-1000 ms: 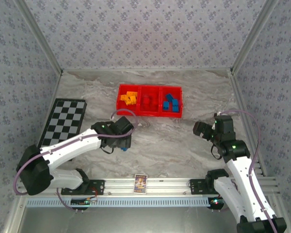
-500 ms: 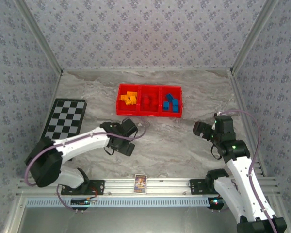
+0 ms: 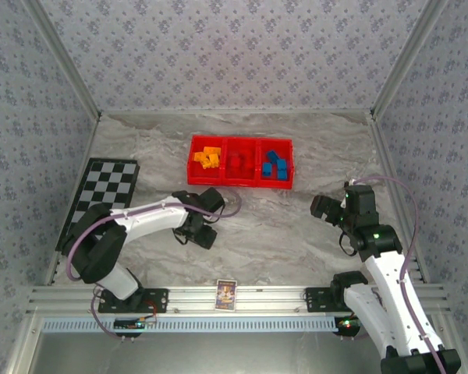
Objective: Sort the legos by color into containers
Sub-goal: Pick up the lego from the middle-left of the table.
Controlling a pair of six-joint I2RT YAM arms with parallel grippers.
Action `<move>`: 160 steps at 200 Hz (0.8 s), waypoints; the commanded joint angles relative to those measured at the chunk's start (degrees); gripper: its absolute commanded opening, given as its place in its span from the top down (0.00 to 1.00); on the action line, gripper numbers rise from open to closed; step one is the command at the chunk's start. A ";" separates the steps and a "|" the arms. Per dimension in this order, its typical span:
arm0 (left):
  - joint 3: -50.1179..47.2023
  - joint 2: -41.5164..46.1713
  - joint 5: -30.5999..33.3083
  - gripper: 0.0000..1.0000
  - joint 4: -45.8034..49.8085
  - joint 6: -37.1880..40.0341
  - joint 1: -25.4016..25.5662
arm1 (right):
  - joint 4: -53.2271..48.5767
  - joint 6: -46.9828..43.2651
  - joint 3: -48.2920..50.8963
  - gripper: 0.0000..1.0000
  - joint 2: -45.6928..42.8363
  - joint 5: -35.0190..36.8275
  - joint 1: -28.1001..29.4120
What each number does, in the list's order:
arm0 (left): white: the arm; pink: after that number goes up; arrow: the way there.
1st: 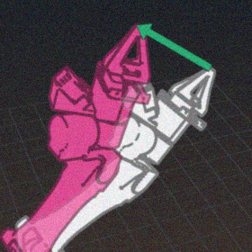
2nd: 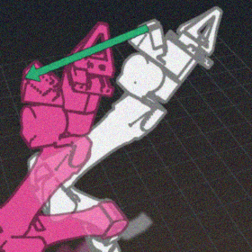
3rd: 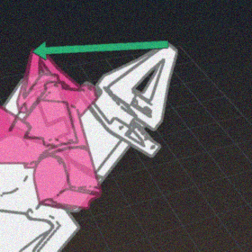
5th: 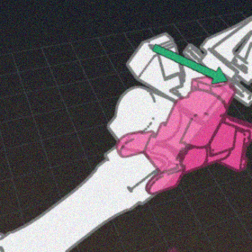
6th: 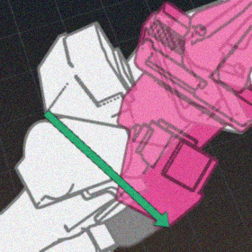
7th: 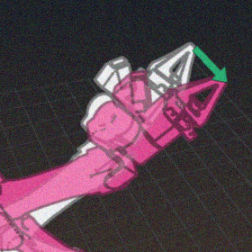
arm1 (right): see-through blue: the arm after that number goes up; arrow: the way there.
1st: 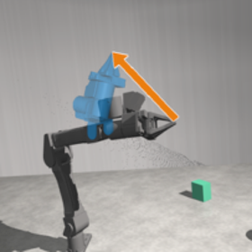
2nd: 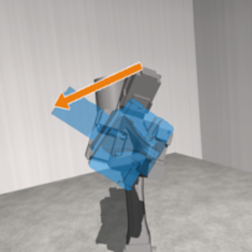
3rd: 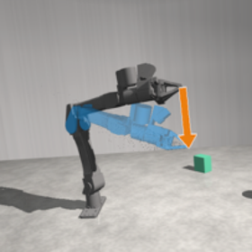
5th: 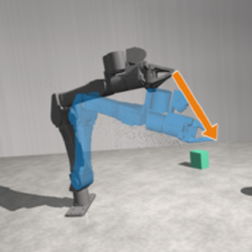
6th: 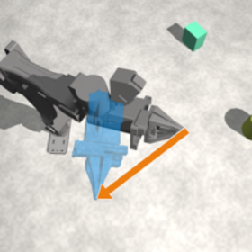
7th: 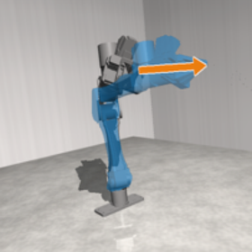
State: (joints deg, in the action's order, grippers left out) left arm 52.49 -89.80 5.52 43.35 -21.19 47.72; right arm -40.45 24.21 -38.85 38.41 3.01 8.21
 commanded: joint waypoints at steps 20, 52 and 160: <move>1.05 -1.50 -1.76 0.33 0.00 0.46 -1.00 | -0.34 0.53 0.05 0.00 0.09 0.18 -0.23; -0.45 -1.78 -2.59 0.38 -0.82 -0.34 -1.67 | -0.18 0.49 0.09 0.00 0.17 0.43 -0.25; 1.44 1.59 1.75 0.78 -1.08 -3.26 -2.26 | -0.69 0.57 -0.24 0.00 0.43 0.72 -0.34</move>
State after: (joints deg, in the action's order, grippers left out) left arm 52.47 -91.02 5.30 41.08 -22.72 46.04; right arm -40.47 24.21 -38.85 39.38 3.05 8.21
